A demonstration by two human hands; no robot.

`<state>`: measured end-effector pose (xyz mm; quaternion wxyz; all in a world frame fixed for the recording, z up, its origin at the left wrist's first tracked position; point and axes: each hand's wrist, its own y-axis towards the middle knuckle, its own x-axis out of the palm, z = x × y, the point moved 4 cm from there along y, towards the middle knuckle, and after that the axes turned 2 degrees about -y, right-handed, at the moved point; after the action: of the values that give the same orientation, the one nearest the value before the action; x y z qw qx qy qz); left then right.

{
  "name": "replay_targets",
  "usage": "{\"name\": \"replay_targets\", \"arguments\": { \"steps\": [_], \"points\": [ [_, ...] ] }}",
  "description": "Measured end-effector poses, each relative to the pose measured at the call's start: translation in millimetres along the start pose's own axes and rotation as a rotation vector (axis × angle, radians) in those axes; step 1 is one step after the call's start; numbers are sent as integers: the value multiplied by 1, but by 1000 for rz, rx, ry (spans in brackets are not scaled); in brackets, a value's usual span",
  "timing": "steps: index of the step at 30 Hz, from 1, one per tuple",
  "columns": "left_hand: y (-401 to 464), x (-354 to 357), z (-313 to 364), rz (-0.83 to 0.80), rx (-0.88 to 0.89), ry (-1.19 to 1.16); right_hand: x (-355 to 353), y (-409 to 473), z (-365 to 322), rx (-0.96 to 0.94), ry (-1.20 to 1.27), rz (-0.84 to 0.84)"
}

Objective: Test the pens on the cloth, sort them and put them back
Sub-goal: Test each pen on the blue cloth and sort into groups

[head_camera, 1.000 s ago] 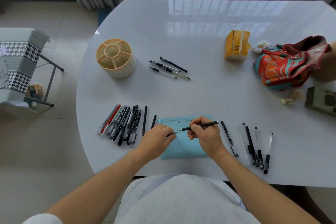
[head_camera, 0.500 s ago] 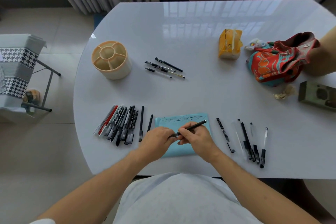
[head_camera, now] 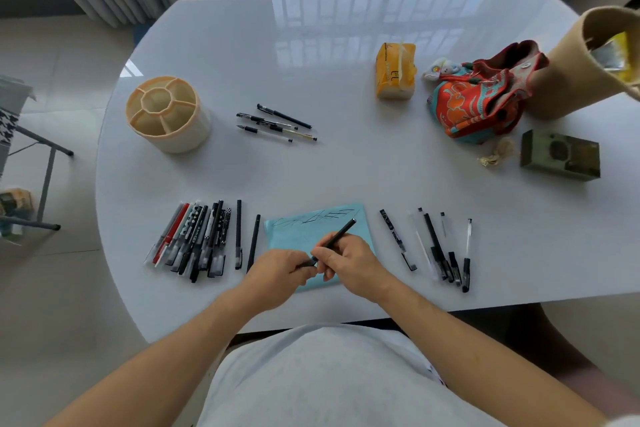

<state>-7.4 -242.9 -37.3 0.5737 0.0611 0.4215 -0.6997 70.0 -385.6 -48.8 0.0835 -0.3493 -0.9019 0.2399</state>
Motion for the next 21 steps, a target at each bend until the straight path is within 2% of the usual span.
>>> {"name": "replay_targets", "arguments": {
  "steps": [3, 4, 7, 9, 12, 15, 18, 21],
  "points": [
    [5, 2, 2, -5, 23, -3, -7, -2, 3, 37, -91, 2],
    [7, 3, 0, 10, 15, -4, -15, -3, 6, 56, -117, 72],
    [9, 5, -13, 52, -40, -30, -61, -14, 13, 31, -358, 461],
    [9, 7, -22, 58, -76, -41, -90, -21, 20, 23, -597, 586],
    [8, 13, -29, 59, -131, -46, -113, -25, 38, 172, -852, 546],
    [8, 18, -27, 62, -187, -107, -120, -25, 49, 266, -983, 507],
    [10, 22, -22, 64, -197, -155, -120, -21, 49, 287, -965, 508],
    [12, 28, -14, 90, -219, -275, -111, -21, 36, 200, -761, 567]
  ]
}}
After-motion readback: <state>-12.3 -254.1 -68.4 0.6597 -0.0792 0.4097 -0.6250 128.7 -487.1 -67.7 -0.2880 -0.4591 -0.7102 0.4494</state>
